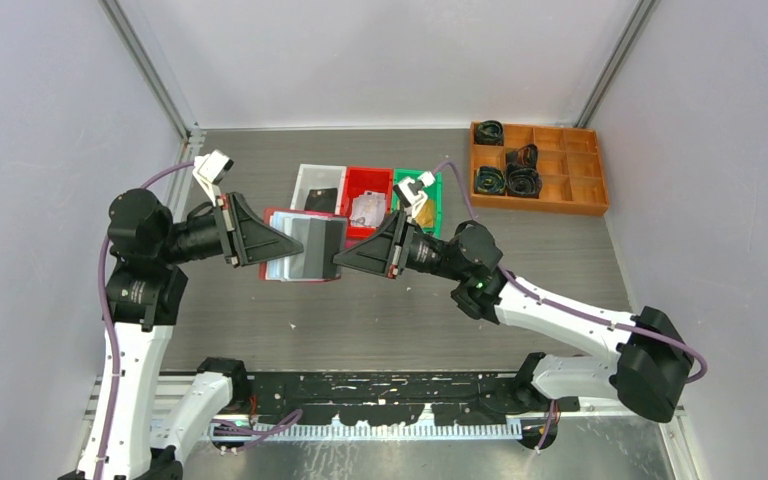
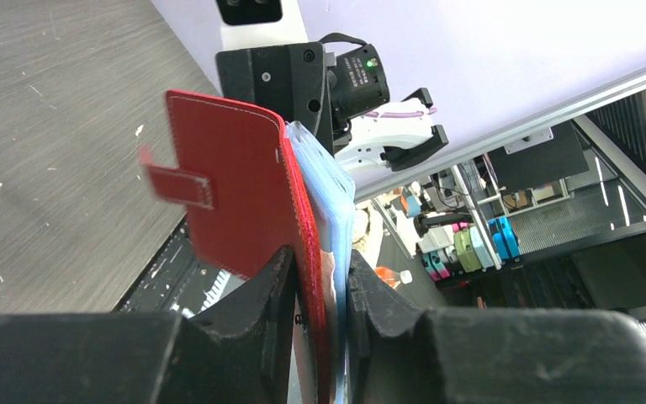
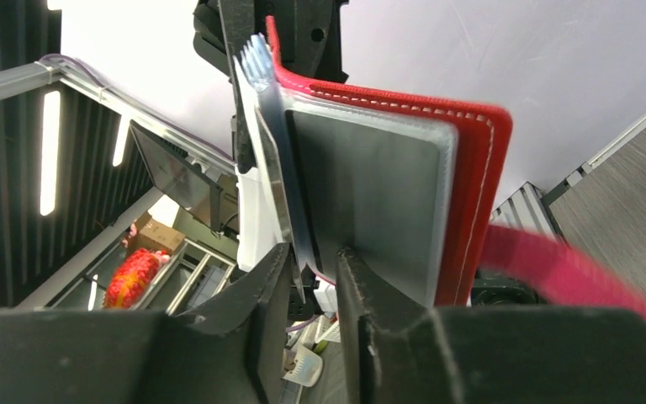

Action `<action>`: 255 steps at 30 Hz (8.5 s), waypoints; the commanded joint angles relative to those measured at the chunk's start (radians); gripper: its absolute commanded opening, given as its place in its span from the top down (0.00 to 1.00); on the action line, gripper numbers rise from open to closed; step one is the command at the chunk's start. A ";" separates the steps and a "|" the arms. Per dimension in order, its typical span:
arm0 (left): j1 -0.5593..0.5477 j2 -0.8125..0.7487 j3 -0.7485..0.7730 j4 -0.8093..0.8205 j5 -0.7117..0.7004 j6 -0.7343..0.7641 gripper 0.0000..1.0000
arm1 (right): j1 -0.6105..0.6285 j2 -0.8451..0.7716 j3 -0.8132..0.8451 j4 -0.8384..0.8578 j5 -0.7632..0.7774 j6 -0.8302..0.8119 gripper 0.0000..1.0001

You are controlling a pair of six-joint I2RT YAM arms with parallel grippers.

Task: Take the credit cards out of the card holder
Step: Remove the credit card from the card holder, then place the credit card in the storage box, then remove the credit card from the card holder.

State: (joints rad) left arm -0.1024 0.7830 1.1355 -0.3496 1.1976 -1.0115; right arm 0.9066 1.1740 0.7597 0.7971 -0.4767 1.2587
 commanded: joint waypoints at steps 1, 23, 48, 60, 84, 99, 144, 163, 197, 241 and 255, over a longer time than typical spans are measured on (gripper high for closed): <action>-0.003 -0.014 0.054 0.011 0.021 0.025 0.89 | -0.005 0.046 0.057 0.100 -0.023 0.047 0.64; -0.002 -0.018 0.096 -0.204 -0.090 0.234 1.00 | -0.005 0.067 0.107 0.188 -0.068 0.093 0.66; -0.001 0.017 0.154 -0.269 -0.105 0.361 1.00 | -0.416 -0.189 -0.040 -0.084 -0.177 0.100 0.99; 0.000 0.006 0.188 -0.308 -0.112 0.406 1.00 | -0.661 0.085 0.257 -0.927 -0.053 -0.496 0.99; 0.000 -0.019 0.184 -0.283 -0.084 0.380 1.00 | -0.411 0.773 0.831 -0.825 -0.003 -0.428 0.99; -0.001 -0.038 0.193 -0.262 -0.085 0.349 1.00 | -0.321 1.208 1.285 -0.874 0.109 -0.374 0.99; -0.001 -0.060 0.170 -0.180 -0.113 0.304 1.00 | -0.347 0.384 0.472 -0.445 -0.045 -0.245 0.14; -0.002 -0.044 0.126 -0.070 -0.214 0.197 1.00 | -0.173 -0.128 -0.117 0.264 0.112 0.011 0.01; 0.000 -0.076 0.142 -0.347 -0.135 0.627 0.54 | 0.018 -0.005 0.533 -1.148 -0.324 -0.849 0.99; -0.002 0.034 0.200 -0.732 0.066 0.992 0.57 | 0.075 0.301 1.015 -1.684 -0.416 -1.253 0.99; -0.002 0.044 0.127 -0.708 0.098 0.975 0.53 | 0.112 0.389 1.125 -1.779 -0.408 -1.321 0.99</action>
State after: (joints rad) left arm -0.1036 0.8139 1.2430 -1.0782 1.2194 -0.0322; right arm 1.0119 1.5589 1.8210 -0.9760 -0.8577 -0.0334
